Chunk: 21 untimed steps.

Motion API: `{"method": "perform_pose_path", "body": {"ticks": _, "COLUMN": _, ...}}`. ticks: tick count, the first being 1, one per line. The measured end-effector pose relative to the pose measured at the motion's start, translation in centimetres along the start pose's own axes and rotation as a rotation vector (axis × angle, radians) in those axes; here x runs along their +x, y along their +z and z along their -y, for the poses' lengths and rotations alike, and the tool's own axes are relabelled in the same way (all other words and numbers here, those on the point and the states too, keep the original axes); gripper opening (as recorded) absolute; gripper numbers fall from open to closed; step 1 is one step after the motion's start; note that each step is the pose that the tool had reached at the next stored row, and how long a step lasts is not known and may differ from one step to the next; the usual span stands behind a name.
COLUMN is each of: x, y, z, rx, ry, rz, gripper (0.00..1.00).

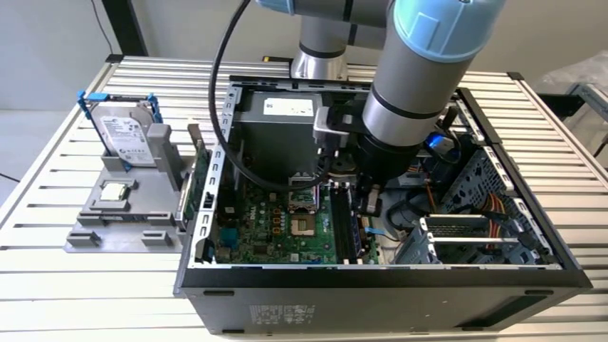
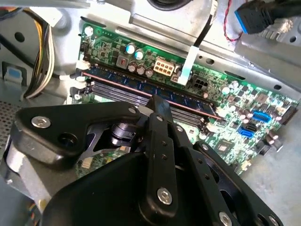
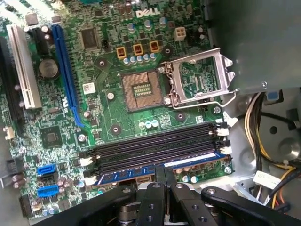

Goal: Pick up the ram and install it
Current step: 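Press down the ram until it locks into place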

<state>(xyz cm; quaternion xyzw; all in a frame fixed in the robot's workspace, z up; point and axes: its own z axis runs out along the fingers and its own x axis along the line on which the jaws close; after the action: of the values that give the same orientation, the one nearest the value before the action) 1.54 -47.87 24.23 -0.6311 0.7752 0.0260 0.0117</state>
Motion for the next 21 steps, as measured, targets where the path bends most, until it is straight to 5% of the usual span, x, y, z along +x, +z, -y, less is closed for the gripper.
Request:
{"method": "perform_pose_path", "body": {"ticks": 14, "x": -0.01, "y": 0.01, "z": 0.05, "rx": -0.0102, "ry": -0.198, "rz": -0.0048, "gripper": 0.0}}
{"method": "perform_pose_path", "body": {"ticks": 21, "x": -0.02, "y": 0.01, "z": 0.09, "rx": -0.0108, "ry": -0.205, "rz": -0.0052, "gripper": 0.0}}
